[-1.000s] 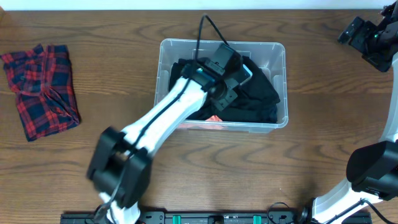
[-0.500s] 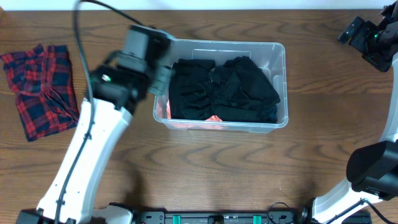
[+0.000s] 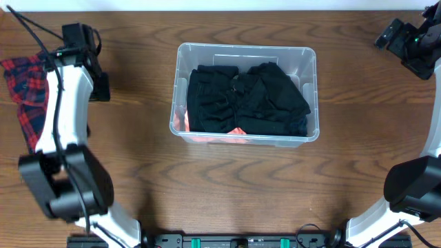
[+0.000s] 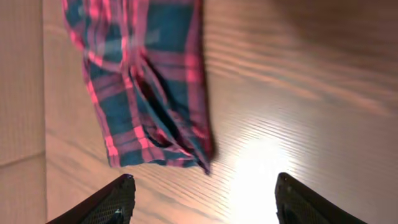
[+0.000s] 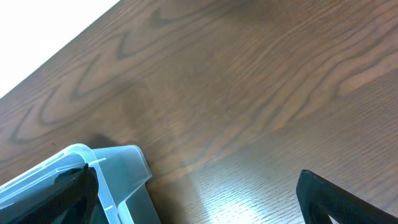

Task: Pack container
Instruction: 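Move the left gripper back to the plaid shirt and grasp it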

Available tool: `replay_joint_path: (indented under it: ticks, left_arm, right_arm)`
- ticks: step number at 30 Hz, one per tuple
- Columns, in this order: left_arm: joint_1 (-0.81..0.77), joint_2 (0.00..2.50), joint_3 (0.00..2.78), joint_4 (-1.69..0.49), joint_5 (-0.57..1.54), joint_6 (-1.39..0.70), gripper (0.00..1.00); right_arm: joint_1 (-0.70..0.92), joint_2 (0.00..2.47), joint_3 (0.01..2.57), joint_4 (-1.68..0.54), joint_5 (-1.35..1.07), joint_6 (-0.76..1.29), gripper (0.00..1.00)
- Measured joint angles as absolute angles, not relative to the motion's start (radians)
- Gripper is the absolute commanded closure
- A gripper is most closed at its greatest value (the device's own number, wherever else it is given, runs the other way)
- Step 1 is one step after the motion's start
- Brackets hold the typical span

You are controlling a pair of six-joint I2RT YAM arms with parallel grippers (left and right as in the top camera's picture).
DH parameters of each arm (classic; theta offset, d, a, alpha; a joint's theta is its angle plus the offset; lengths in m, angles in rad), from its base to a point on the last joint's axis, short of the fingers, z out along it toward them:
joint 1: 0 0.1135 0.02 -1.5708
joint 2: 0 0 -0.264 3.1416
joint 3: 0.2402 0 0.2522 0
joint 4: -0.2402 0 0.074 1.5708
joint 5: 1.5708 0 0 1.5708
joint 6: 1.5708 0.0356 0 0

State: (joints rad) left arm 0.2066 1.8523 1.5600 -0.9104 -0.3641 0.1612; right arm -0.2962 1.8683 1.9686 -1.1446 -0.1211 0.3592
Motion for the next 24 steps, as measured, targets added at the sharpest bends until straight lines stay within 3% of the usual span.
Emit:
replay_joint_path:
  ticks: [11, 24]
  left_arm:
    - [0.236, 2.096, 1.559, -0.722, -0.574, 0.118, 0.24]
    - [0.253, 2.225, 1.558, -0.498, -0.628, 0.101, 0.22]
  right_arm:
    - [-0.296, 1.868, 1.969, -1.144, -0.121, 0.359, 0.01]
    - [-0.296, 1.868, 1.969, -1.145, -0.121, 0.359, 0.01]
